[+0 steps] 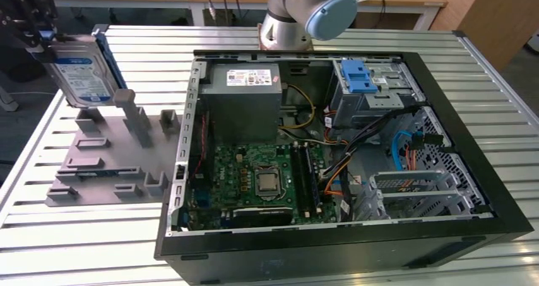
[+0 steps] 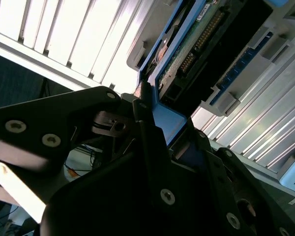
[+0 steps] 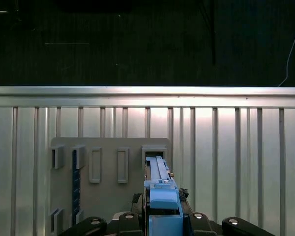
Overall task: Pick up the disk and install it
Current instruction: 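Pick up the disk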
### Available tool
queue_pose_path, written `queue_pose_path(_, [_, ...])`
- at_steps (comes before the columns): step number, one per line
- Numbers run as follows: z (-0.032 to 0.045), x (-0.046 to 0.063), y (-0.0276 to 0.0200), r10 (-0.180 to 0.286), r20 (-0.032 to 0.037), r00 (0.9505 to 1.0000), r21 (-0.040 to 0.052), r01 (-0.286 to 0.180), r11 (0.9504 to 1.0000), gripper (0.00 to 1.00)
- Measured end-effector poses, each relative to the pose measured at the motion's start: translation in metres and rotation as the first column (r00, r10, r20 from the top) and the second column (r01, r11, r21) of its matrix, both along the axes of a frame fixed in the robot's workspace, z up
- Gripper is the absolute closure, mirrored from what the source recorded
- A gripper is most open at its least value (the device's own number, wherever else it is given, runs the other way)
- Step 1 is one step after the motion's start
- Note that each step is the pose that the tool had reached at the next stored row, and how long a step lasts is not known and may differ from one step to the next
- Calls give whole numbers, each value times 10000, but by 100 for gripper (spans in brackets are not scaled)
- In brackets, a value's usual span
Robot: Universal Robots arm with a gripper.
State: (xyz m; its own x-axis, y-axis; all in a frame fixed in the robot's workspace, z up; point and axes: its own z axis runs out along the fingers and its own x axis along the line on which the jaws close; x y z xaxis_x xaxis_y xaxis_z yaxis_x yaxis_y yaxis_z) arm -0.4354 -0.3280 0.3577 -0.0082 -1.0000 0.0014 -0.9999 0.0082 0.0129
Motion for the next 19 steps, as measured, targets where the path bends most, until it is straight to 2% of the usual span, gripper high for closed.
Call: queue_pose_path(19, [107, 0, 0, 0, 0, 10000, 1, 0, 10000, 64])
